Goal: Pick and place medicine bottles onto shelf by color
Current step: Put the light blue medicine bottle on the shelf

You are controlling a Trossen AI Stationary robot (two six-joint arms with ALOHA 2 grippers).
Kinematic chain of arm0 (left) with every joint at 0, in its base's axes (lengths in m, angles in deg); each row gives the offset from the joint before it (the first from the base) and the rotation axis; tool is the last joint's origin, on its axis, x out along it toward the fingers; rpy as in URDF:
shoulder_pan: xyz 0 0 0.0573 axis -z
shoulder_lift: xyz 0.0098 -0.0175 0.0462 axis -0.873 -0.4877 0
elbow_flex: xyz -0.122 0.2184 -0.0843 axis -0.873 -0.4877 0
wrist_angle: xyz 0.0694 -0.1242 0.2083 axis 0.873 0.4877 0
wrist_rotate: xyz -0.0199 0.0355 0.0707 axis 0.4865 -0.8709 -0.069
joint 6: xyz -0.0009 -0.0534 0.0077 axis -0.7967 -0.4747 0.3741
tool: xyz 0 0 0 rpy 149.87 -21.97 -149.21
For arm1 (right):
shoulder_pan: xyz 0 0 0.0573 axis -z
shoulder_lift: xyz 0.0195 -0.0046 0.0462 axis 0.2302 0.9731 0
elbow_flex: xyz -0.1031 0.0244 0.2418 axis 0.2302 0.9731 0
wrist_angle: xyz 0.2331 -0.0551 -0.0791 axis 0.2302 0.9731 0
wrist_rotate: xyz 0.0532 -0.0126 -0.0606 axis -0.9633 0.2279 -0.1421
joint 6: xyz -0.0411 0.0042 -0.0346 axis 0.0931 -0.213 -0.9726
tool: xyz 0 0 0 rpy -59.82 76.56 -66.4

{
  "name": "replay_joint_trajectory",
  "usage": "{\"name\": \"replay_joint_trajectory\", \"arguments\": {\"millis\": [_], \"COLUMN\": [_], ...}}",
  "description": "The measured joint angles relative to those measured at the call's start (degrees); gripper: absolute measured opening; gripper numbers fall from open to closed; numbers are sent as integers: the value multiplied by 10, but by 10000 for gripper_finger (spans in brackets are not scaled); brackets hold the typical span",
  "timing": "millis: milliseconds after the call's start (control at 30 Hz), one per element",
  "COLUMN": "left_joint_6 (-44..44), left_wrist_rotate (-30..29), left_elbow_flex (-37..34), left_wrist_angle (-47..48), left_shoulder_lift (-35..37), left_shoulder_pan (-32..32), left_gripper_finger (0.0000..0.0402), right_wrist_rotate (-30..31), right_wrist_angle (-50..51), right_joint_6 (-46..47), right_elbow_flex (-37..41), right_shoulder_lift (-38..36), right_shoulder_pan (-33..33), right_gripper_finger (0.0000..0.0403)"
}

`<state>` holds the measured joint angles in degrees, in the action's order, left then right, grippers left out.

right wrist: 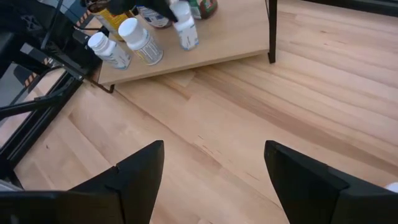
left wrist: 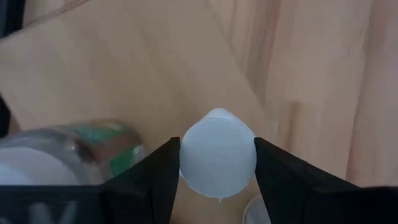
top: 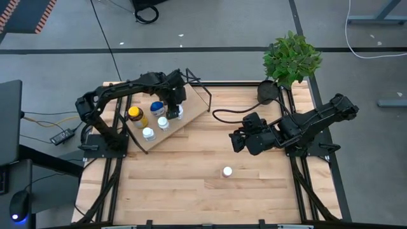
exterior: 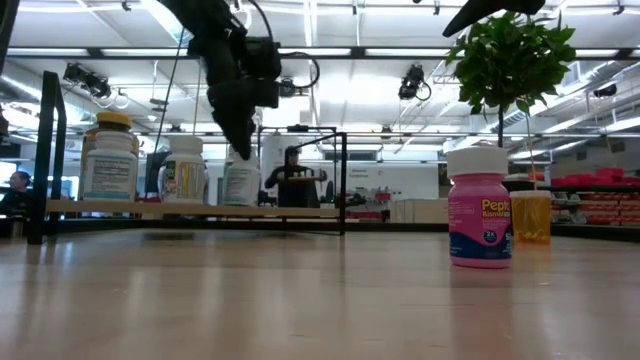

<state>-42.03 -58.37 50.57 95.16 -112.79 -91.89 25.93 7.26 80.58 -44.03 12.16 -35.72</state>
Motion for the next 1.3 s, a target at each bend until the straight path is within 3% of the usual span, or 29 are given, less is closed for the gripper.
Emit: {"name": "replay_joint_trajectory", "arguments": {"millis": [100, 333, 667, 1300], "left_joint_6": [-4, -34, -19, -37], "left_wrist_rotate": [23, 8, -3, -21], "left_elbow_flex": [-32, -51, -50, -49], "left_wrist_angle": [-23, -95, -83, -69], "left_shoulder_lift": [13, 42, 46, 42], "left_shoulder_pan": [0, 15, 16, 21], "left_gripper_finger": [186, 195, 195, 274], "right_wrist_rotate": [0, 4, 7, 7], "right_wrist_angle": [0, 0, 0, -2], "right_joint_6": [4, 0, 3, 7], "right_elbow_flex": [0, 0, 0, 0], "right_shoulder_lift": [0, 0, 0, 0], "right_shoulder_pan": [0, 0, 0, 0], "right_gripper_finger": [284, 284, 284, 284]}}
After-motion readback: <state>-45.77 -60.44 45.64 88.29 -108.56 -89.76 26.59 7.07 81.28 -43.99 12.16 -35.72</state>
